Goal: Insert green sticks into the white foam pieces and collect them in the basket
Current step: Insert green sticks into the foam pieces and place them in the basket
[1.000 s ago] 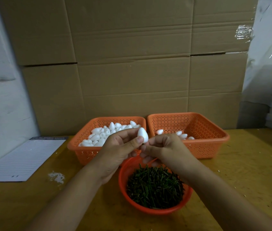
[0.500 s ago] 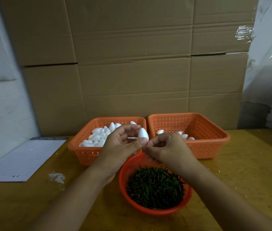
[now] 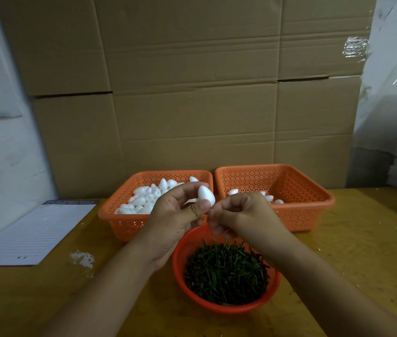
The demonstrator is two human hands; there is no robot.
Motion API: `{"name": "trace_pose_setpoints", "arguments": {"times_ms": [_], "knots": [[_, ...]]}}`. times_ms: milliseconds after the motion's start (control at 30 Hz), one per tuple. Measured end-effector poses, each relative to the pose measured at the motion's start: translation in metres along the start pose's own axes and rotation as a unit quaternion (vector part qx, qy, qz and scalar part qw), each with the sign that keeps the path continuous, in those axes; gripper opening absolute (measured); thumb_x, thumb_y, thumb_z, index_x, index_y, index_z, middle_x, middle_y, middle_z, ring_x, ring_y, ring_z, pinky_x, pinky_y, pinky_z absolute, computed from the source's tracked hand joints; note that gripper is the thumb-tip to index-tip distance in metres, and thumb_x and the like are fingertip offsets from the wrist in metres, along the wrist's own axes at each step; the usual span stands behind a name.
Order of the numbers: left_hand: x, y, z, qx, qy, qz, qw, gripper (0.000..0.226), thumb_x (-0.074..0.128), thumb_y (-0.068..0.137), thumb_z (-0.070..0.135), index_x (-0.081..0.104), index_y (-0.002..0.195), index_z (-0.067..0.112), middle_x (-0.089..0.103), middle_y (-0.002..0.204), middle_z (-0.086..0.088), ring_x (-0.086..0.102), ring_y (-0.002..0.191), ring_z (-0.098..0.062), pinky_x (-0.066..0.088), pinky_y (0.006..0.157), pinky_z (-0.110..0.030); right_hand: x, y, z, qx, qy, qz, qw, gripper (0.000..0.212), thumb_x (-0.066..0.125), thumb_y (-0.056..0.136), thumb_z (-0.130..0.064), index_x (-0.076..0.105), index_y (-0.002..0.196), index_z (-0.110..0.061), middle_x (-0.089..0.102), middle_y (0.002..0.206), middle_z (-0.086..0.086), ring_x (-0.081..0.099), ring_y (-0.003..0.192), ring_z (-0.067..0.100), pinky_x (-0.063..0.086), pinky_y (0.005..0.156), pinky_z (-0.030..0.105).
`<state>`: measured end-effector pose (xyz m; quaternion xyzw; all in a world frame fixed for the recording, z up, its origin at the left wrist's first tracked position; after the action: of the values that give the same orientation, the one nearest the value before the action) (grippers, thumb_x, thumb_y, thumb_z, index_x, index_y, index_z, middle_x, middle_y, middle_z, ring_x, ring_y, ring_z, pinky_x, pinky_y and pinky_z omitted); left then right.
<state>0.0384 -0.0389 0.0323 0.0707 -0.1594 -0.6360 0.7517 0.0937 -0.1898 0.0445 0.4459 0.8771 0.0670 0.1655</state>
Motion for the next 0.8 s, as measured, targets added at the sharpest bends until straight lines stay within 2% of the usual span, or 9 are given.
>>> {"name": "trace_pose_setpoints", "arguments": {"times_ms": [100, 233, 500, 800], "knots": [[0.0002, -0.0007, 0.0017, 0.010, 0.019, 0.001, 1.000, 0.034, 0.079, 0.073, 0.026, 0.074, 0.107, 0.022, 0.072, 0.101, -0.006, 0.067, 0.089, -0.017, 0.054, 0.073, -0.025, 0.0004, -0.0004, -0.0007, 0.003, 0.003, 0.002, 1.000, 0.016, 0.069, 0.092, -0.011, 0.073, 0.085, 0.003, 0.074, 0.074, 0.014, 0.069, 0.062, 0.017, 0.054, 0.057, 0.024], [-0.0003, -0.0011, 0.0018, 0.010, 0.044, 0.001, 0.999, 0.040, 0.077, 0.077, 0.028, 0.072, 0.116, 0.023, 0.073, 0.099, -0.011, 0.066, 0.091, -0.023, 0.055, 0.077, -0.029, 0.0009, -0.0011, -0.0010, 0.002, -0.005, 0.010, 1.000, 0.016, 0.069, 0.092, -0.012, 0.073, 0.082, 0.001, 0.074, 0.072, 0.013, 0.069, 0.062, 0.018, 0.054, 0.056, 0.024], [0.0001, -0.0032, 0.0064, 0.020, 0.101, -0.026, 0.994, 0.041, 0.072, 0.082, 0.032, 0.070, 0.123, 0.029, 0.075, 0.110, -0.002, 0.067, 0.094, -0.010, 0.053, 0.075, -0.022, -0.0017, -0.0010, -0.0010, 0.000, -0.027, 0.006, 1.000, 0.014, 0.070, 0.090, -0.009, 0.075, 0.080, -0.001, 0.073, 0.070, 0.012, 0.070, 0.063, 0.019, 0.054, 0.056, 0.021], [0.0034, -0.0030, 0.0052, 0.028, 0.087, -0.008, 0.996, 0.038, 0.074, 0.080, 0.032, 0.071, 0.118, 0.027, 0.075, 0.109, -0.004, 0.069, 0.094, -0.015, 0.055, 0.077, -0.025, -0.0004, -0.0010, -0.0024, 0.002, -0.010, 0.014, 1.000, 0.015, 0.070, 0.089, -0.010, 0.074, 0.082, 0.002, 0.073, 0.069, 0.013, 0.068, 0.060, 0.016, 0.052, 0.054, 0.020]]}}
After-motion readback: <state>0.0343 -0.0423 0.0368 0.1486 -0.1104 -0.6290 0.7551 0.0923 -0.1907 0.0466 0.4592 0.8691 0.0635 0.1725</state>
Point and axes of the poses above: each hand's wrist, its own y-axis towards the middle knuckle, its own x-axis out of the palm, z = x × y, the point moved 3 cm from there along y, towards the middle knuckle
